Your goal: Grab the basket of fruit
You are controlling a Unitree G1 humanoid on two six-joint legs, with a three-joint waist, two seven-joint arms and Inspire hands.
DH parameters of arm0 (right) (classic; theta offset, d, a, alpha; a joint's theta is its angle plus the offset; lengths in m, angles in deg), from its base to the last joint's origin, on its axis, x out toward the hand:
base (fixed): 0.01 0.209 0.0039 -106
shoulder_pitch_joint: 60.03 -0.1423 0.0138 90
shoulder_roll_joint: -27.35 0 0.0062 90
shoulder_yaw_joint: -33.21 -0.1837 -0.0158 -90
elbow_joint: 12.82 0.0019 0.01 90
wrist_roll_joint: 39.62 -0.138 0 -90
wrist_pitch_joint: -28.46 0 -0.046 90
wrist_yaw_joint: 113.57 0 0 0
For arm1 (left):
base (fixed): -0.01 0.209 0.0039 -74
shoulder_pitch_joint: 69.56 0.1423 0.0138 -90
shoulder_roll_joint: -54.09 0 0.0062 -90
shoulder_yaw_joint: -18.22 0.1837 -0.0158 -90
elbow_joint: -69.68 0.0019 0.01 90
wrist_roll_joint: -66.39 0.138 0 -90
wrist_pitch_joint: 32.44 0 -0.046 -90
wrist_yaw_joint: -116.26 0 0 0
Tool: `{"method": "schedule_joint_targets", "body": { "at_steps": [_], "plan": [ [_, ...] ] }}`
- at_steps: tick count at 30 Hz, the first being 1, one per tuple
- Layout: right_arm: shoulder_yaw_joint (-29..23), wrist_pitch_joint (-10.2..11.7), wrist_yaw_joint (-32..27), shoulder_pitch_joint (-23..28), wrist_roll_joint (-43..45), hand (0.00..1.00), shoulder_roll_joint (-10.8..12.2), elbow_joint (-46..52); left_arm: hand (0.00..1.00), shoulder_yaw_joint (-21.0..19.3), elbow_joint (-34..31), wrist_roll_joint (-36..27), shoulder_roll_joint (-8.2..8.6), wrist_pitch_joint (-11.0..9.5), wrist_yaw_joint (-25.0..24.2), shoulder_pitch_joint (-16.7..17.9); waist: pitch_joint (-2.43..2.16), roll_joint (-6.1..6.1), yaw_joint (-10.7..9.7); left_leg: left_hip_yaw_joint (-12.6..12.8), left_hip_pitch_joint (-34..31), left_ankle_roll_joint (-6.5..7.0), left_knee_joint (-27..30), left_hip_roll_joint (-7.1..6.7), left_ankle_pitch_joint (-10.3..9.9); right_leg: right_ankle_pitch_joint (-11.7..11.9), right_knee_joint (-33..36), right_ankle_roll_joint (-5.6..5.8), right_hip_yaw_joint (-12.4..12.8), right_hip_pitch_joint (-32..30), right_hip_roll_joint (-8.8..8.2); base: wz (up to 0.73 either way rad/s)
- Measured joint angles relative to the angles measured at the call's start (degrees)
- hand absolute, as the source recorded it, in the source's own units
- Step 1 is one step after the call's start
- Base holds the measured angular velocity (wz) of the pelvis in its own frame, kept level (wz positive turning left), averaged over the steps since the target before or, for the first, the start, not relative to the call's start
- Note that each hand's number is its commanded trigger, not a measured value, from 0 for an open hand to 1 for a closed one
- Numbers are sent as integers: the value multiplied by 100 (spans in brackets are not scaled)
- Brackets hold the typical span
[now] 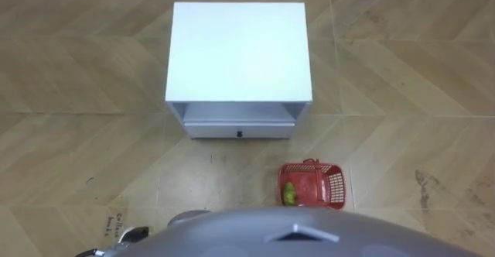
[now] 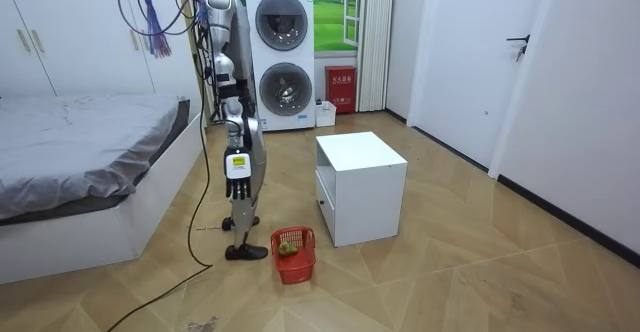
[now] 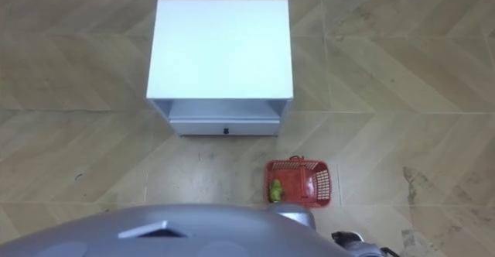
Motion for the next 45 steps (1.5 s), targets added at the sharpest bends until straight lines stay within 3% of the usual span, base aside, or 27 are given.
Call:
{"method": "schedule_joint_targets", "body": {
  "at_steps": [15, 22, 27, 28, 30, 32, 33, 34, 35, 36, 37, 39, 41, 44, 45],
  "plan": [
    [4, -38, 5, -2, 0, 0, 1, -73, 0, 4, 76, 62, 1, -10, 12, -7, -2, -28, -4, -84, 32, 0, 0, -20, 0, -1, -8, 2, -14, 87, -18, 0],
    [-9, -44, -1, -1, -153, 0, -2, 6, 0, -4, 63, 113, 0, -27, 0, -57, -6, -20, -3, 12, -36, 27, 31, -73, -16, -65, 173, 65, -41, -87, -133, 1],
    [-21, -41, -23, -68, -250, 0, -33, 35, 0, -12, 71, 67, -20, -94, 5, -146, -2, 31, -11, 230, -359, 150, 404, -167, -89, -135, 872, 99, 40, -656, -297, -17],
    [-21, -40, -50, -84, -244, 0, -43, 42, 0, -17, 79, 67, -30, -96, 6, -173, -18, 57, -3, 269, -417, 173, 455, -181, -103, -132, 945, 98, 79, -739, -300, -38],
    [-18, -36, -186, -200, -234, 0, -100, 29, 0, -244, 137, 83, -43, -185, 16, -196, 13, 66, -20, 504, -664, 280, 734, -225, -166, -47, 1054, 146, 348, -938, -334, -51],
    [-34, -46, -280, -275, -235, 0, -156, 47, 0, -434, 241, 84, -42, -271, 24, -182, -24, 145, -14, 581, -823, 374, 781, -267, -201, 96, 861, 255, 580, -1025, -321, -44],
    [-86, -54, -287, -387, -226, 0, -200, 130, 0, -569, 242, 86, -50, -321, 14, -198, -80, 303, -23, 893, -998, 531, 777, -142, -291, 60, 1024, 308, 528, -1217, -329, -8],
    [-144, -52, -301, -391, -232, 0, -188, 191, 0, -633, 231, 88, -81, -352, 13, -245, -34, 260, -65, 1091, -1096, 573, 842, -160, -322, -137, 1613, 262, 330, -1413, -463, 39],
    [-260, -41, -319, -313, -333, 0, -164, 229, 0, -678, 177, 81, -163, -409, 20, -284, 1, 129, -60, 1362, -1190, 626, 906, -263, -351, -413, 2909, 185, 21, -1606, -798, 66],
    [-260, -91, -341, -272, -430, 0, -187, 209, 0, -678, 168, 69, -244, -418, 51, -257, 2, -19, 47, 1482, -1221, 701, 928, -391, -392, -448, 4037, 169, -64, -1633, -1020, 40],
    [-248, -76, -403, -342, -447, 0, -241, 208, 0, -669, 93, 30, -292, -378, 103, -180, -31, -141, 192, 1636, -1299, 763, 956, -473, -414, -393, 4808, 186, -29, -1588, -1128, -10],
    [-235, 34, -552, -546, -622, 0, -346, 182, 0, -671, 90, 0, -289, -300, 165, -75, -26, -181, 346, 1769, -1559, 813, 1166, -436, -444, -206, 5179, 215, -12, -1350, -1104, -39],
    [-211, 162, -610, -778, -842, 0, -403, 280, 0, -625, 101, -33, -302, -293, 166, -110, -44, -251, 338, 1798, -2005, 868, 1502, -371, -472, -124, 5146, 252, -67, -1095, -1115, -10],
    [17, 298, -602, -1162, -1257, 0, -361, 230, 0, -502, 203, -209, -427, -403, 228, -508, -35, -391, 313, 1736, -2958, 970, 2238, -316, -535, -72, 4487, 349, -41, -777, -1085, 25],
    [65, 362, -600, -1338, -1330, 0, -353, 143, 0, -484, 284, -230, -447, -444, 287, -832, -7, -409, 311, 1710, -3434, 1017, 2652, -268, -597, -73, 4248, 351, -33, -810, -1074, 28]
  ]
}}
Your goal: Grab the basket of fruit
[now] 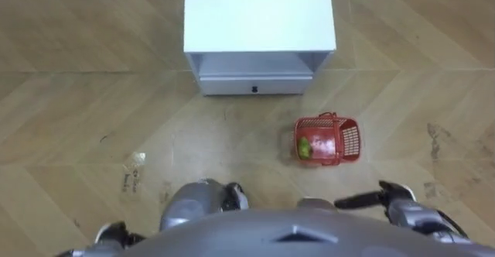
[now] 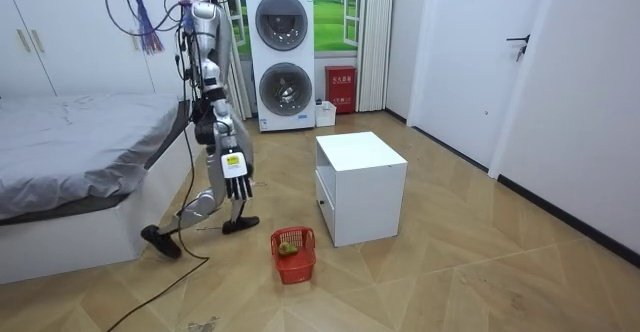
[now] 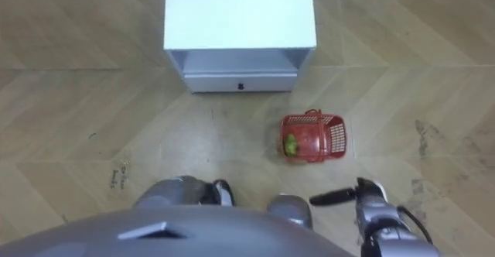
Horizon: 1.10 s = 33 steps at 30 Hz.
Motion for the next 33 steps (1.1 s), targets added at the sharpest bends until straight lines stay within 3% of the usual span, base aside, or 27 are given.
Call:
{"method": "schedule_joint_targets", "body": {
  "at_steps": [1, 2, 3, 5, 7, 11, 15, 19, 22, 25, 27, 30, 33],
  "plan": [
    [28, 39, 1, -96, -43, 0, 6, -70, 0, 32, 51, -33, -17, -24, 30, -159, 7, -8, -5, -27, -242, 18, 235, 6, -22, -14, -77, 20, 4, -24, -12, 45],
    [66, 102, 25, -229, -108, 0, 4, -152, 0, 116, 145, -163, -47, -81, 126, -427, 33, -12, -23, -81, -692, 67, 751, 17, -121, -308, -11, 162, 49, -144, -33, 48],
    [124, 140, 53, -276, -179, 0, -7, -185, 0, 226, 148, -327, -55, -154, 204, -616, 61, 13, -14, -122, -1084, 87, 1295, 86, -243, -857, 302, 185, 60, -306, -17, 38],
    [196, 178, 68, -439, -313, 0, 9, -323, 0, 406, 193, -581, -74, -226, 273, -738, 102, 52, 37, -294, -1558, 57, 2013, 142, -408, -1400, 987, 112, 123, -614, -13, 1],
    [313, 217, 78, -565, -680, 0, 0, -530, 0, 664, 428, -779, -142, -245, 351, -833, 131, 63, 28, -585, -2181, 41, 2946, 88, -650, -1786, 2240, 65, 238, -1154, -67, 4],
    [337, 319, 72, -565, -1132, 0, -42, -716, 0, 774, 720, -849, -202, -337, 385, -997, 161, -11, -2, -604, -3098, 113, 4209, 94, -1054, -2247, 3931, 36, 395, -1854, -145, 28],
    [319, 479, 53, -489, -1590, 0, -129, -766, 0, 837, 919, -1092, -236, -519, 567, -868, 159, -96, -6, -516, -3659, 104, 5345, 69, -1489, -2336, 5466, 65, 530, -2219, -341, 20],
    [253, 507, -65, -466, -1700, 0, -128, -722, 0, 851, 944, -1121, -292, -702, 692, -854, 162, -138, -81, -514, -3904, 186, 5982, 71, -1660, -2336, 6244, 64, 508, -2249, -418, 19],
    [187, 543, -258, -378, -1734, 0, -122, -502, 0, 886, 954, -1122, -304, -819, 872, -846, 157, -230, -303, -514, -3965, 188, 6269, -1, -1719, -2339, 6620, 57, 489, -2150, -454, 20],
    [90, 554, -615, -345, -1604, 0, -123, -29, 0, 1005, 940, -1340, -295, -963, 1058, -662, 100, -352, -605, -518, -3953, 148, 6561, 14, -1794, -2484, 6887, -155, 463, -1972, -480, 4],
    [-10, 566, -828, -347, -1548, 0, -133, 306, 0, 1076, 918, -1343, -257, -999, 1095, -577, 79, -392, -751, -526, -3954, 116, 6641, 20, -1808, -2572, 6968, -233, 461, -1911, -483, 0],
    [-89, 589, -1057, -352, -1300, 0, -160, 896, 0, 1127, 927, -1338, -241, -1022, 1095, -532, 55, -437, -836, -533, -3967, 12, 6749, 22, -1848, -2703, 7099, -336, 513, -1877, -510, -11],
    [-86, 626, -1221, -454, -1159, 0, -194, 1504, 0, 1209, 908, -1338, -264, -1177, 1120, -329, 43, -482, -813, -581, -4045, -179, 6982, -56, -1935, -2857, 7352, -331, 646, -1782, -541, -17]
  ]
}}
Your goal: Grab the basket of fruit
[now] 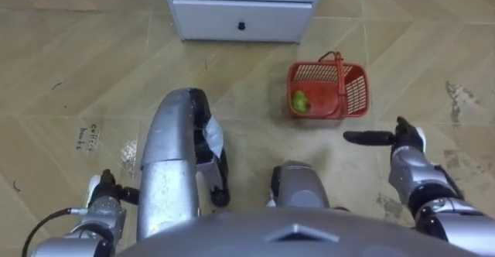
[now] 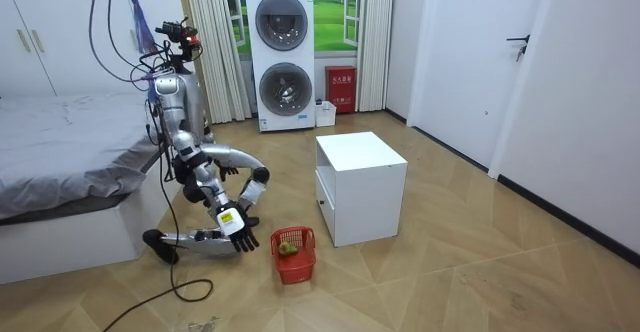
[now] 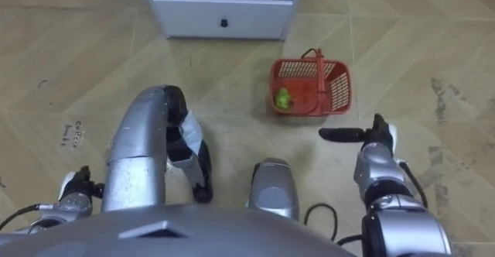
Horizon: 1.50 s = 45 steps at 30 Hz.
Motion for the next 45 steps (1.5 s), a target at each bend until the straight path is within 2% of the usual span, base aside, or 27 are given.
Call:
{"method": "schedule_joint_targets", "body": {
  "at_steps": [1, 2, 3, 4, 8, 11, 16, 19, 20, 23, 27, 29, 36, 42, 45],
  "plan": [
    [2, 83, -29, -61, 1, 0, -18, 184, 0, 52, 0, 0, -18, -13, 0, 18, 7, -45, -7, -17, -66, -78, 124, -94, -36, -81, 139, 7, 9, 75, -45, 0],
    [9, 141, -48, -91, 3, 0, -32, 237, 0, 84, -1, 0, -28, -13, -1, 32, 4, -67, -6, -17, -116, -79, 198, -131, -36, -131, 203, 12, 3, 115, -62, 3],
    [13, 179, -65, -249, 61, 0, -113, 247, 0, 154, 0, -3, 53, -23, -14, 42, 77, -12, 39, -159, -220, -131, 269, -146, -12, -134, 215, -7, -13, 83, 54, -5],
    [28, 180, -69, -364, 82, 0, -110, 310, 0, 192, 2, -4, 52, -45, -34, 108, 62, 10, 55, -200, -245, -230, 255, -193, 39, -134, 208, -7, 14, 66, 54, -9],
    [26, 320, -119, -511, 78, 0, -158, 524, 0, 300, 6, -3, 15, -43, -68, 192, 78, -66, 51, -303, -297, -316, 183, -356, 80, -131, 161, -1, 5, 41, 26, 4],
    [25, 333, -150, -575, 82, 0, -181, 644, 0, 500, 15, -9, -20, -44, -142, 291, 69, -112, 46, -316, -344, -328, 176, -366, 88, -131, 163, 0, 2, -11, 20, 1],
    [16, 357, -180, -709, 81, 0, -240, 639, 0, 691, 32, -11, -46, -106, -241, 263, 77, -88, 92, -313, -393, -330, 132, -451, 87, -132, 203, 1, -29, -77, -46, 6],
    [18, 366, -166, -842, 39, 0, -359, 585, 0, 849, 16, -16, -72, -138, -290, 204, 127, -12, 227, -301, -532, -383, 96, -459, 102, -147, 285, 33, -41, -232, -72, 9],
    [18, 366, -160, -917, 34, 0, -393, 544, 0, 900, 19, -17, -79, -135, -298, 212, 159, 35, 270, -301, -559, -396, 94, -458, 110, -154, 301, 47, -46, -260, -76, 5],
    [19, 372, -157, -999, 44, 0, -425, 348, 0, 921, 33, -156, -153, -126, -302, 245, 166, 60, 417, -297, -627, -433, 63, -459, 130, -155, 306, 47, -38, -347, -79, 1],
    [48, 423, -57, -1127, -25, 0, -506, 112, 0, 990, 48, -252, -164, -128, -425, 289, 216, 197, 527, -265, -739, -468, 28, -447, 151, -156, 317, 49, 6, -511, -98, 0],
    [212, 426, -27, -1127, -119, 0, -606, 61, 0, 1017, 48, -292, -170, -126, -464, 315, 211, 262, 554, -254, -798, -473, 19, -443, 156, -157, 317, 50, 34, -585, -106, 0],
    [467, 429, 189, -1161, -305, 0, -910, -280, 0, 1035, 18, -338, -192, -115, -599, 322, 208, 392, 843, -198, -882, -495, -20, -421, 166, -160, 345, 56, 135, -751, -129, -3],
    [511, 422, 426, -1242, -633, 0, -1057, -695, 0, 1102, 14, -396, -197, -39, -799, 337, 210, 549, 1037, -124, -972, -458, -40, -410, 202, -177, 407, 91, 167, -867, -201, 2],
    [593, 421, 528, -1308, -714, 0, -1083, -1040, 0, 1161, 11, -457, -240, -5, -802, 333, 213, 569, 1110, -111, -1022, -444, -47, -418, 229, -185, 418, 106, 172, -923, -217, 3]
  ]
}}
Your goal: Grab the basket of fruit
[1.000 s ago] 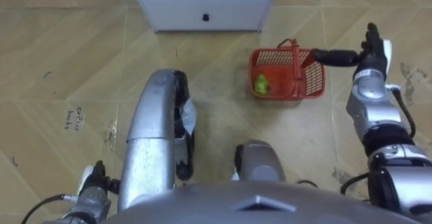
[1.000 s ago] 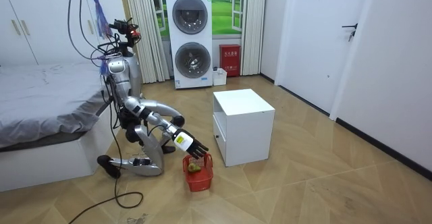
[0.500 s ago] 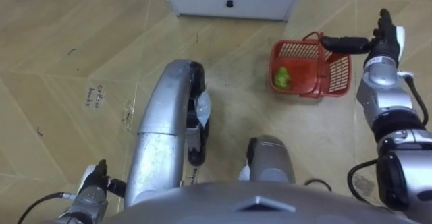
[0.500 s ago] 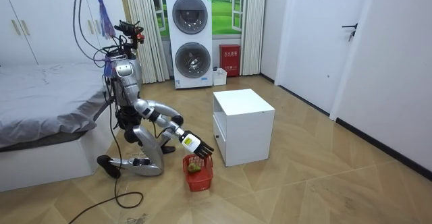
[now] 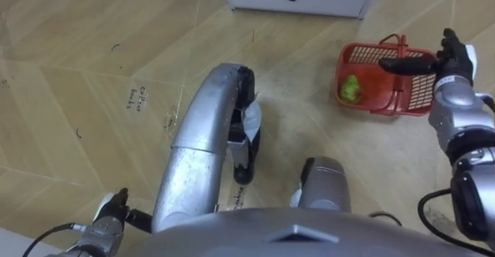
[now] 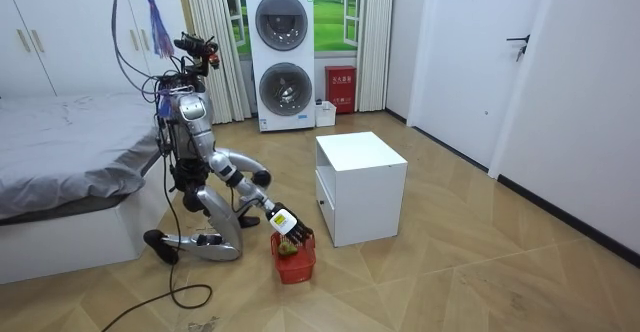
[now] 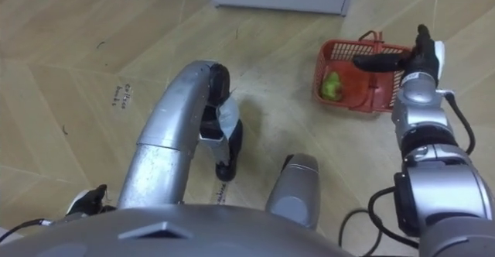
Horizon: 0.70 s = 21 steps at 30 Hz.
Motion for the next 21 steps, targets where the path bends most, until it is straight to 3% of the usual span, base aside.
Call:
{"method": "schedule_joint_targets", "body": {
  "at_steps": [4, 13, 21],
  "plan": [
    [102, 1, 155, -4, -217, 0, -118, -260, 0, 148, 1, -119, -8, 16, -72, 1, 24, 57, 39, 7, -30, 14, 0, -15, 15, 0, 0, 1, -30, -3, -15, 4],
    [101, -73, 355, -6, -337, 0, -319, -644, 0, 148, -196, -176, -6, 58, -117, 96, 19, 220, 58, 78, -198, 42, -22, -2, 41, -3, 41, 5, 11, -212, -66, 0],
    [103, -79, 426, -7, -340, 0, -336, -637, 0, 143, -241, -224, -6, 112, -186, 96, 47, 178, 200, 120, -210, -6, -77, 32, 65, -5, 63, 9, 92, -303, -71, -1]
  ]
}}
